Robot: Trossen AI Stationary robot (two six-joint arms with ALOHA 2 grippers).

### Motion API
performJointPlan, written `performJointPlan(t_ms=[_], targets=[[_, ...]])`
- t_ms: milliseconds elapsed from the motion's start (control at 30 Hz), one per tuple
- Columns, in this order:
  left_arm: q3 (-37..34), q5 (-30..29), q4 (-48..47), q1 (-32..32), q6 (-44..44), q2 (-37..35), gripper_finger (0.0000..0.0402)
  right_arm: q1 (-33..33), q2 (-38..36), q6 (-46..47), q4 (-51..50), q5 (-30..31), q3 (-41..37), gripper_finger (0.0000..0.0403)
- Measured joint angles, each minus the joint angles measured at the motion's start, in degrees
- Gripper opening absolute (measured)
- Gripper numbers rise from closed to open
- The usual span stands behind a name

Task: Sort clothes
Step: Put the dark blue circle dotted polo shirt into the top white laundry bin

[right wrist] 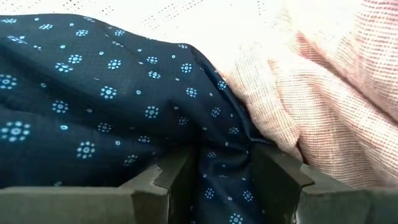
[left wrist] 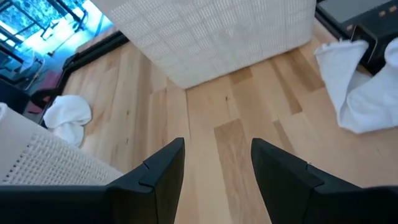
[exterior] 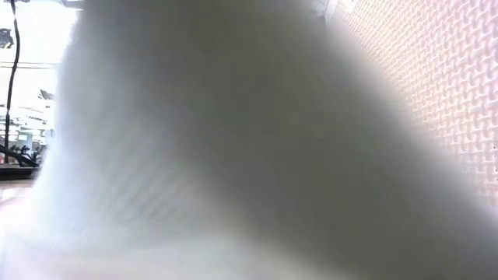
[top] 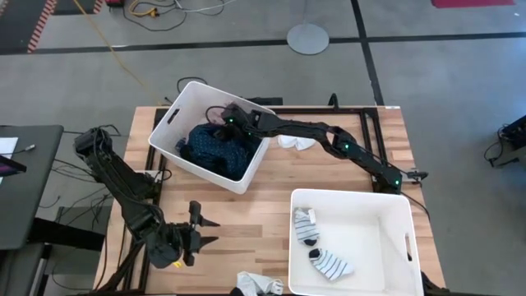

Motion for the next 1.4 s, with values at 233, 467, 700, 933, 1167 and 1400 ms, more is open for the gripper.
performJointPlan(t_ms=[233, 467, 700, 933, 1167, 1400], targets=[[0.00, 0.20, -1.31, -0.04, 0.30, -0.01, 0.0181, 0.00, 0.00, 0.02, 0.02, -0.07, 0.00, 0.0175], [0.00, 0.22, -0.63, -0.02, 2.17, 0.01, 0.0181, 0.00, -0.02, 0.02, 0.04, -0.26, 0.00, 0.0175], [0.00, 0.27, 2.65, -0.02, 5.14, 0.01, 0.0181, 0.00, -0.03, 0.04, 0.07, -0.29, 0.00, 0.0175], [0.00, 0.31, 3.65, -0.02, 5.54, -0.12, 0.0181, 0.00, -0.09, 0.04, 0.04, -0.35, 0.02, 0.0175], [0.00, 1.50, 3.63, -0.02, 4.98, -0.12, 0.0181, 0.00, -0.13, 0.04, 0.04, -0.42, 0.02, 0.0175], [0.00, 1.71, 3.50, -0.02, 4.32, -0.12, 0.0181, 0.02, -0.13, 0.07, 0.04, -0.42, 0.07, 0.0175]])
